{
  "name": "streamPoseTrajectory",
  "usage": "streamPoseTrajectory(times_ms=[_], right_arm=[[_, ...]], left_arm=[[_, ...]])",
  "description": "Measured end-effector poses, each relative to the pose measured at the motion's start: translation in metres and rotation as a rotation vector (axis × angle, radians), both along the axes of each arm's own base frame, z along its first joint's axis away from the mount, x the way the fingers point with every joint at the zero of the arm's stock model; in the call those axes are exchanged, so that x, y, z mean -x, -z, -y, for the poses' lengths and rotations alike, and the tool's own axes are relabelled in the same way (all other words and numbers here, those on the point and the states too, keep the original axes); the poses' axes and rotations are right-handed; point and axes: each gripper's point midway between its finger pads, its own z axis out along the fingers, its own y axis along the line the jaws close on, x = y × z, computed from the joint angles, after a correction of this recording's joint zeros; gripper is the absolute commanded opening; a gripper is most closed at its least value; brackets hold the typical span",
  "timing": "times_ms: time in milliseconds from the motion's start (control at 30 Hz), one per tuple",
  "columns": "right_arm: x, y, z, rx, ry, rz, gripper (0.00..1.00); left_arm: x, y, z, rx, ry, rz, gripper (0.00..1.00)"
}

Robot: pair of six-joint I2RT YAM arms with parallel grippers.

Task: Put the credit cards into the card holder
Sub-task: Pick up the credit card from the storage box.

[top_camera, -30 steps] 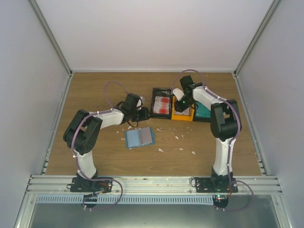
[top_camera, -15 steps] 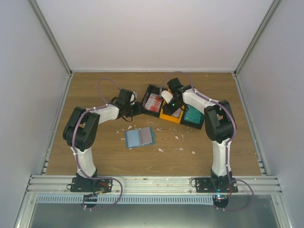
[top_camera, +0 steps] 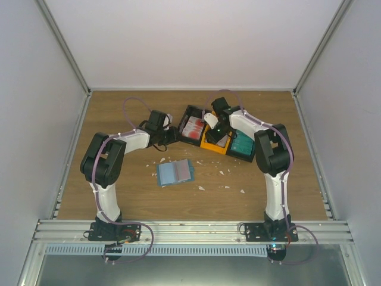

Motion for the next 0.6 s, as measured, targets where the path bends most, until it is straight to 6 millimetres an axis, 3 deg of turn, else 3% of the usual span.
streamPoseTrajectory(times_ms=[267,600], right_arm=[[0.0018,-0.0004,0.0038,-0.022,-0.003,-0.024,0.38],[0.0059,-0.0014,0.0099,-0.074,0.004,-0.072,0.26]], left_arm=[[-0.0014,0.0003,0.0022,0.010,0.008,-0.002,0.40],[-0.0050,0.0004,0.0079,0.037,0.027,-0.005,0.38]])
